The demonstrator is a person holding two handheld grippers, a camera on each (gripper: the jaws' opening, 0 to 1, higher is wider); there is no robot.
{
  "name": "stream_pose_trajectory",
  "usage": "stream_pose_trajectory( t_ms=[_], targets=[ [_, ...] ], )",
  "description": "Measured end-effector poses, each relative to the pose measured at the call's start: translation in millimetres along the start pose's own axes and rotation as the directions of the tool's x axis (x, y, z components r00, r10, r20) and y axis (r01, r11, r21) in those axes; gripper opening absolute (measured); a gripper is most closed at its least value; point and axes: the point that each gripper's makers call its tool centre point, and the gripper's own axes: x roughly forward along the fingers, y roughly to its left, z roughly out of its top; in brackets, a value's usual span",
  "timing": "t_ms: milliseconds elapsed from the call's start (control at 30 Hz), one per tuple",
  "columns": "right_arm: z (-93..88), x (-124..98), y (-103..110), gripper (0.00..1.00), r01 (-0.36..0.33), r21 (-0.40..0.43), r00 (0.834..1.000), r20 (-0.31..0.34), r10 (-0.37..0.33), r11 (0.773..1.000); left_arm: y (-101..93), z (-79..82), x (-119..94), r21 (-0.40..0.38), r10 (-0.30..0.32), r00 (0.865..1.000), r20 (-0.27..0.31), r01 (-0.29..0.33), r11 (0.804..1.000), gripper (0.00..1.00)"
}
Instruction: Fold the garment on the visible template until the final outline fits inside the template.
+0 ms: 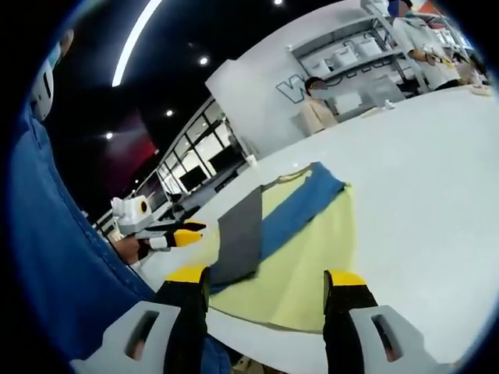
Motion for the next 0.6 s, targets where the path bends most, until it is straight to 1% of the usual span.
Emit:
stream_pose_trajectory(
  t_ms=[100, 133, 167, 233, 300, 367, 433, 467, 567, 600],
  targets=[
    [0.3, 3, 4, 0.59, -0.002, 0.001, 1.000, -0.001, 0.002, 1.000, 18.7, -2.6, -5, -0.002, 0.050, 0.999, -0.001, -0.050, 0.999, 0.32],
    [0.0, 4, 5, 0.59, -0.003, 0.002, 1.000, -0.003, 0.003, 1.000, 29.3, -4.0, -7, -0.003, 0.065, 0.998, -0.001, -0.065, 0.998, 0.32],
    [-0.5, 4, 6, 0.59, -0.004, 0.004, 1.000, -0.006, 0.004, 1.000, 35.6, -4.7, -8, -0.003, 0.076, 0.997, -0.002, -0.076, 0.997, 0.32],
    [-3.6, 6, 9, 0.59, -0.008, 0.009, 1.000, -0.021, 0.009, 1.000, 50.2, -4.4, -9, -0.011, 0.119, 0.993, 0.002, -0.119, 0.993, 0.34],
    [-6.0, 8, 12, 0.59, -0.012, 0.005, 0.999, -0.033, 0.012, 1.000, 61.6, -2.3, -8, -0.013, 0.134, 0.991, 0.011, -0.134, 0.991, 0.37],
    [-6.6, 8, 15, 0.59, -0.014, 0.004, 0.999, -0.039, 0.014, 1.000, 71.7, -2.3, -6, -0.011, 0.155, 0.988, 0.008, -0.155, 0.988, 0.39],
    [-6.8, 9, 18, 0.59, -0.015, 0.005, 0.999, -0.041, 0.015, 1.000, 80.6, -0.4, -4, -0.012, 0.171, 0.985, 0.012, -0.171, 0.985, 0.40],
    [-7.4, 9, 19, 0.59, -0.014, 0.005, 0.999, -0.042, 0.014, 1.000, 90.2, -1.4, -2, -0.015, 0.182, 0.983, 0.010, -0.182, 0.983, 0.40],
    [-9.7, 10, 22, 0.59, -0.012, 0.010, 0.999, -0.048, 0.012, 1.000, 103.1, -7.3, 2, 0.022, 0.215, 0.976, -0.018, -0.214, 0.976, 0.39],
    [-10.2, 10, 23, 0.59, -0.011, 0.010, 0.999, -0.049, 0.012, 1.000, 104.7, -7.7, 2, 0.029, 0.218, 0.976, -0.018, -0.217, 0.976, 0.39]
  ],
)
